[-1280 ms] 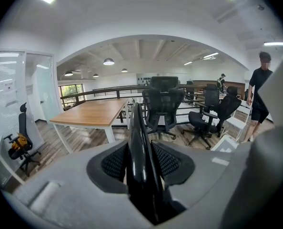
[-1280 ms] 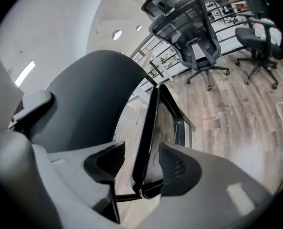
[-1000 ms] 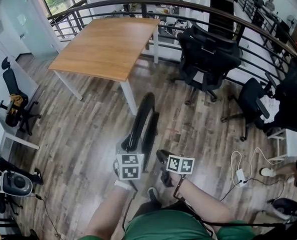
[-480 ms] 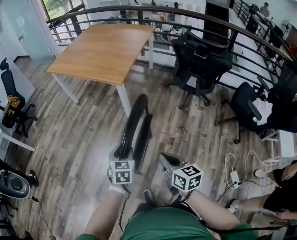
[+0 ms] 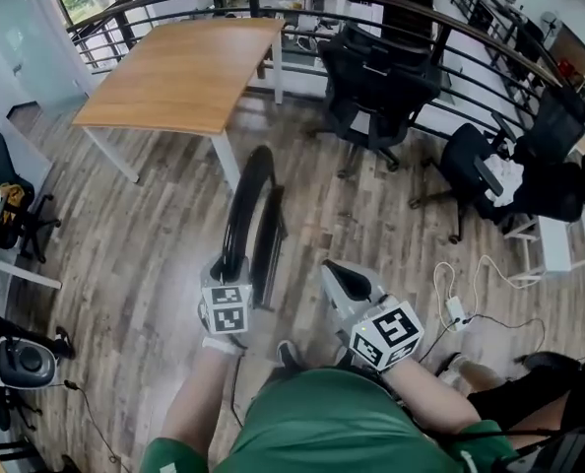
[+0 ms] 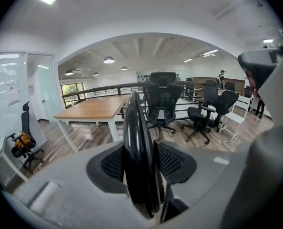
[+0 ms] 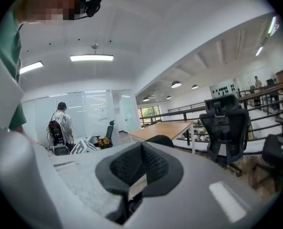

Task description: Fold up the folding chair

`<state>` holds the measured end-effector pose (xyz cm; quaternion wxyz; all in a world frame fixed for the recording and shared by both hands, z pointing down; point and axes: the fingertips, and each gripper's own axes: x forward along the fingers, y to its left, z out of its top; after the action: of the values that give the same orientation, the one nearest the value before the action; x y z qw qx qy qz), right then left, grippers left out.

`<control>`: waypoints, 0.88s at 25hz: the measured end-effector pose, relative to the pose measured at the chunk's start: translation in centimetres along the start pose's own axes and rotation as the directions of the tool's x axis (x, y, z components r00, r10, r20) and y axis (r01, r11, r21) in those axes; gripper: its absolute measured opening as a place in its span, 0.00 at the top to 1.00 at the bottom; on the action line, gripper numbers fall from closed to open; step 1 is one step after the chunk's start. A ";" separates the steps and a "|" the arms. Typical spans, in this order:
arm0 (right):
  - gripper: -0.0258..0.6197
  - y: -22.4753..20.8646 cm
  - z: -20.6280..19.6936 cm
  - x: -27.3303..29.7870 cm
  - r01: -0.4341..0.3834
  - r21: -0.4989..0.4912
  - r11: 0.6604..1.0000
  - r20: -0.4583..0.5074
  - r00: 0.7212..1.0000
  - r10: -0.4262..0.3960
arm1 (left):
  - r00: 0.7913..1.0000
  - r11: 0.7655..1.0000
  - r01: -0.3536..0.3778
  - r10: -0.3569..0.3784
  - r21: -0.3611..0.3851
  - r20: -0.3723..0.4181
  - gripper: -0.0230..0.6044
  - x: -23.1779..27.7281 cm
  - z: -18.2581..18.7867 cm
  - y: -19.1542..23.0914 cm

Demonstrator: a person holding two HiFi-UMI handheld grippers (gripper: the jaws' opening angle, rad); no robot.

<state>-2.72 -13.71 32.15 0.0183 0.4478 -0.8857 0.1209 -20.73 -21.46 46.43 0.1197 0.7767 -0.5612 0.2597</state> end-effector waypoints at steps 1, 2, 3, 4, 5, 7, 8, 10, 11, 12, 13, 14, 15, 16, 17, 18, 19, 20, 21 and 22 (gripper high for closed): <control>0.95 0.2 0.7 -0.3 0.008 -0.014 1.000 0.015 1.000 -0.008 | 1.000 1.000 0.009 -0.009 0.004 0.003 0.68 -0.1 0.0 -0.3; 0.95 0.4 1.3 -0.6 0.017 -0.027 1.000 0.029 0.999 -0.016 | 1.000 1.000 0.019 -0.019 0.007 0.006 0.69 -0.1 0.1 -0.6; 0.95 0.5 1.9 -0.8 0.026 -0.040 0.999 0.041 0.999 -0.025 | 1.000 1.000 0.028 -0.028 0.009 0.010 0.70 -0.2 0.2 -0.8; 0.95 0.6 2.5 -1.1 0.036 -0.053 0.998 0.054 0.998 -0.033 | 0.999 0.999 0.037 -0.037 0.011 0.014 0.70 -0.2 0.3 -1.1; 0.95 0.7 3.0 -1.3 0.045 -0.066 0.997 0.065 0.997 -0.041 | 0.999 0.999 0.048 -0.048 0.014 0.018 0.70 -0.2 0.4 -1.4; 0.95 0.9 3.9 -1.8 0.063 -0.090 0.994 0.082 0.995 -0.056 | 0.997 0.997 0.072 -0.073 0.020 0.017 0.70 -0.1 0.6 -2.1; 0.95 0.9 4.3 -2.0 0.072 -0.101 0.992 0.089 0.994 -0.063 | 0.996 0.996 0.085 -0.086 0.021 0.011 0.70 0.0 0.6 -2.5; 0.95 1.0 4.7 -2.4 0.090 -0.125 0.988 0.099 0.992 -0.078 | 0.994 0.994 0.112 -0.112 0.021 -0.003 0.70 0.1 0.3 -3.2; 0.95 1.0 4.8 -2.6 0.099 -0.135 0.986 0.102 0.991 -0.085 | 0.992 0.992 0.126 -0.126 0.024 -0.003 0.70 0.2 0.3 -3.6; 0.95 1.0 5.0 -2.7 0.107 -0.142 0.984 0.105 0.990 -0.092 | 0.990 0.990 0.138 -0.138 0.030 0.001 0.70 0.3 0.4 -3.9; 0.95 0.9 5.0 -2.8 0.114 -0.146 0.983 0.108 0.989 -0.099 | 0.989 0.989 0.145 -0.146 0.036 0.005 0.70 0.3 0.6 -4.2; 0.95 0.9 5.1 -2.9 0.120 -0.149 0.982 0.111 0.988 -0.104 | 0.989 0.988 0.148 -0.149 0.040 0.009 0.71 0.3 0.8 -4.4; 0.95 0.9 5.1 -3.0 0.126 -0.152 0.980 0.113 0.988 -0.109 | 0.989 0.988 0.147 -0.148 0.039 0.013 0.72 0.4 0.8 -4.4; 0.95 0.9 5.2 -3.1 0.130 -0.156 0.979 0.116 0.987 -0.113 | 0.989 0.989 0.143 -0.144 0.037 0.017 0.72 0.4 0.7 -4.4; 0.95 0.8 5.2 -3.2 0.134 -0.158 0.978 0.119 0.986 -0.116 | 0.990 0.990 0.139 -0.140 0.033 0.019 0.73 0.5 0.6 -4.3; 0.95 0.8 5.3 -3.3 0.137 -0.157 0.978 0.121 0.986 -0.118 | 0.990 0.990 0.137 -0.138 0.029 0.020 0.73 0.5 0.7 -4.2; 0.95 0.8 5.3 -3.3 0.139 -0.156 0.978 0.123 0.985 -0.121 | 0.990 0.990 0.137 -0.138 0.025 0.018 0.73 0.5 0.7 -4.1; 0.95 0.7 5.3 -3.4 0.141 -0.156 0.978 0.123 0.985 -0.123 | 0.990 0.990 0.137 -0.138 0.023 0.017 0.73 0.5 0.8 -4.1; 0.95 0.7 5.3 -3.4 0.143 -0.156 0.977 0.123 0.985 -0.124 | 0.990 0.990 0.138 -0.138 0.021 0.016 0.73 0.5 0.8 -4.0; 0.95 0.7 5.3 -3.3 0.143 -0.159 0.977 0.124 0.985 -0.124 | 0.990 0.990 0.137 -0.138 0.019 0.017 0.74 0.5 0.7 -4.0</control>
<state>-0.92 -11.88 26.38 0.0136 0.5092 -0.8603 0.0192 -16.69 -20.85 46.48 0.1256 0.8168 -0.5051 0.2489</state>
